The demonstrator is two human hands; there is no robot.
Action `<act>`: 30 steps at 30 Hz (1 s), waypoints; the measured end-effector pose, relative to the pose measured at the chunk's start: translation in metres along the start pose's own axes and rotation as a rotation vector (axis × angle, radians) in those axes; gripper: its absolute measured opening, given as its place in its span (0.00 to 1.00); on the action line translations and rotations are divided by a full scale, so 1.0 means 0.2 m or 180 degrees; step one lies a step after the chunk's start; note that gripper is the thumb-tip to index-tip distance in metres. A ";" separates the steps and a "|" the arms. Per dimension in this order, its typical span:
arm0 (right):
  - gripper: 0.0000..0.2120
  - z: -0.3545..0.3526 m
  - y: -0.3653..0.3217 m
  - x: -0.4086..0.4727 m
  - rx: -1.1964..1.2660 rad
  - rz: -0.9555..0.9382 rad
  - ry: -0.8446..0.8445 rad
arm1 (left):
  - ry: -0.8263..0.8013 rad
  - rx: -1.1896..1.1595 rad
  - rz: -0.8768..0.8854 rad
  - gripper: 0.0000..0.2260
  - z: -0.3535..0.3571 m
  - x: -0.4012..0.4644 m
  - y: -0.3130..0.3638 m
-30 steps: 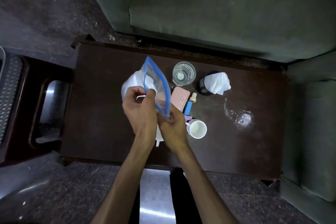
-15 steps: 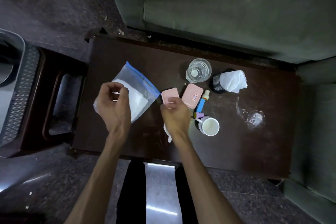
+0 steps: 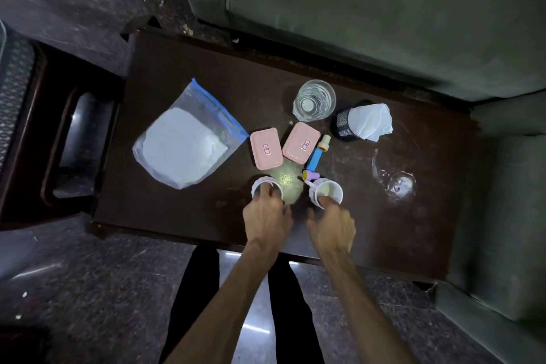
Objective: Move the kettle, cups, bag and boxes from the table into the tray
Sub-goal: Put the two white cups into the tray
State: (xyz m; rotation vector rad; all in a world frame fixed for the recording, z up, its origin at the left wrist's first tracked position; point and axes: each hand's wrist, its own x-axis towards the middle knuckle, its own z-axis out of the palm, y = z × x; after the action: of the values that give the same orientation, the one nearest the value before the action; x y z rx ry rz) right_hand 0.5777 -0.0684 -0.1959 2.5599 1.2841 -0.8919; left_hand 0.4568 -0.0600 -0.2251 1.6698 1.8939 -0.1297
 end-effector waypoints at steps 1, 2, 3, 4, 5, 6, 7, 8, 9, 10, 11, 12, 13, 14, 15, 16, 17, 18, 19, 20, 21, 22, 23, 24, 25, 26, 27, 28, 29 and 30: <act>0.14 0.00 0.01 0.01 -0.0018 -0.0037 -0.0032 | 0.0003 0.0058 0.0016 0.15 0.00 0.01 0.00; 0.13 0.00 0.02 0.02 -0.0060 -0.0087 -0.0017 | -0.0003 0.0088 0.0058 0.13 -0.01 0.02 -0.01; 0.11 -0.01 0.01 0.03 -0.0091 -0.0162 0.0048 | -0.0016 0.0097 0.0108 0.12 -0.02 0.02 -0.01; 0.10 -0.02 0.01 0.02 -0.0089 -0.0262 0.0146 | -0.0034 0.0090 0.0140 0.12 -0.05 0.02 -0.01; 0.10 -0.04 -0.01 0.01 -0.0075 -0.0391 0.0259 | -0.0024 0.0058 0.0157 0.12 -0.07 0.01 -0.01; 0.10 -0.06 -0.03 -0.01 -0.0059 -0.0535 0.0361 | 0.0020 -0.0016 0.0164 0.11 -0.10 -0.01 -0.01; 0.09 -0.09 -0.05 -0.03 -0.0043 -0.0673 0.0461 | 0.0092 -0.0124 0.0168 0.10 -0.15 -0.03 -0.01; 0.09 -0.12 -0.08 -0.06 -0.0024 -0.0808 0.0562 | 0.0180 -0.0241 0.0186 0.08 -0.19 -0.06 0.00; 0.08 -0.15 -0.13 -0.08 -0.0007 -0.0969 0.0643 | 0.0285 -0.0337 0.0190 0.06 -0.25 -0.09 -0.01; 0.07 -0.17 -0.18 -0.11 0.0005 -0.1160 0.0694 | 0.0433 -0.0416 0.0169 0.06 -0.29 -0.11 -0.02; 0.06 -0.19 -0.25 -0.14 0.0010 -0.1353 0.0710 | 0.0619 -0.0494 0.0119 0.07 -0.35 -0.13 -0.04; 0.06 -0.21 -0.31 -0.17 0.0021 -0.1515 0.0718 | 0.0796 -0.0586 0.0046 0.07 -0.39 -0.15 -0.07; 0.05 -0.21 -0.39 -0.20 0.0042 -0.1683 0.0711 | 0.0949 -0.0680 -0.0069 0.07 -0.45 -0.16 -0.11; 0.05 -0.22 -0.47 -0.22 0.0049 -0.1836 0.0698 | 0.1097 -0.0754 -0.0186 0.06 -0.51 -0.16 -0.16; 0.05 -0.23 -0.54 -0.24 0.0066 -0.1971 0.0708 | 0.1211 -0.0819 -0.0280 0.06 -0.55 -0.16 -0.19; 0.05 -0.21 -0.64 -0.27 0.0107 -0.2171 0.0701 | 0.1334 -0.0888 -0.0413 0.05 -0.62 -0.16 -0.27; 0.05 -0.19 -0.75 -0.30 0.0148 -0.2354 0.0671 | 0.1470 -0.0950 -0.0534 0.05 -0.70 -0.15 -0.36; 0.06 -0.18 -0.85 -0.33 0.0187 -0.2475 0.0642 | 0.1613 -0.0972 -0.0606 0.06 -0.76 -0.15 -0.44; 0.07 -0.15 -0.97 -0.37 0.0211 -0.2606 0.0584 | 0.1770 -0.0956 -0.0674 0.06 -0.83 -0.14 -0.54; 0.07 -0.12 -1.09 -0.40 0.0232 -0.2740 0.0522 | 0.1904 -0.0937 -0.0729 0.05 -0.89 -0.13 -0.65; 0.07 -0.09 -1.20 -0.44 0.0241 -0.2875 0.0479 | 0.2032 -0.0916 -0.0774 0.05 -0.95 -0.13 -0.76; 0.05 -0.05 -1.32 -0.48 0.0233 -0.3017 0.0445 | 0.2160 -0.0875 -0.0818 0.06 -1.01 -0.13 -0.86; 0.04 -0.02 -1.42 -0.52 0.0234 -0.3147 0.0420 | 0.2279 -0.0806 -0.0862 0.06 -1.06 -0.13 -0.95; 0.03 0.02 -1.53 -0.57 0.0235 -0.3291 0.0387 | 0.2406 -0.0726 -0.0941 0.08 -1.11 -0.13 -1.05; 0.03 0.06 -1.64 -0.62 0.0215 -0.3431 0.0353 | 0.2517 -0.0666 -0.1048 0.09 -1.16 -0.13 -1.15; 0.02 0.10 -1.75 -0.66 0.0161 -0.3568 0.0324 | 0.2609 -0.0628 -0.1167 0.10 -1.20 -0.13 -1.24; 0.02 0.14 -1.86 -0.70 0.0090 -0.3700 0.0301 | 0.2691 -0.0606 -0.1264 0.10 -1.24 -0.13 -1.34; 0.03 0.18 -1.95 -0.74 0.0029 -0.3810 0.0286 | 0.2746 -0.0594 -0.1325 0.10 -1.27 -0.12 -1.42; 0.04 0.23 -2.05 -0.77 -0.0033 -0.3918 0.0250 | 0.2787 -0.0572 -0.1390 0.10 -1.30 -0.12 -1.52; 0.06 0.28 -2.14 -0.80 -0.0098 -0.4018 0.0200 | 0.2807 -0.0544 -0.1464 0.10 -1.32 -0.12 -1.61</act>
State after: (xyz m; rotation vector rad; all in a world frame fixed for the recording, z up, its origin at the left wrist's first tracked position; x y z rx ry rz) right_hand 0.1504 0.0675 -0.0946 1.5055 2.9023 -0.8504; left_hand 0.0613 -0.0278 -0.0989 1.2220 2.8071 0.6746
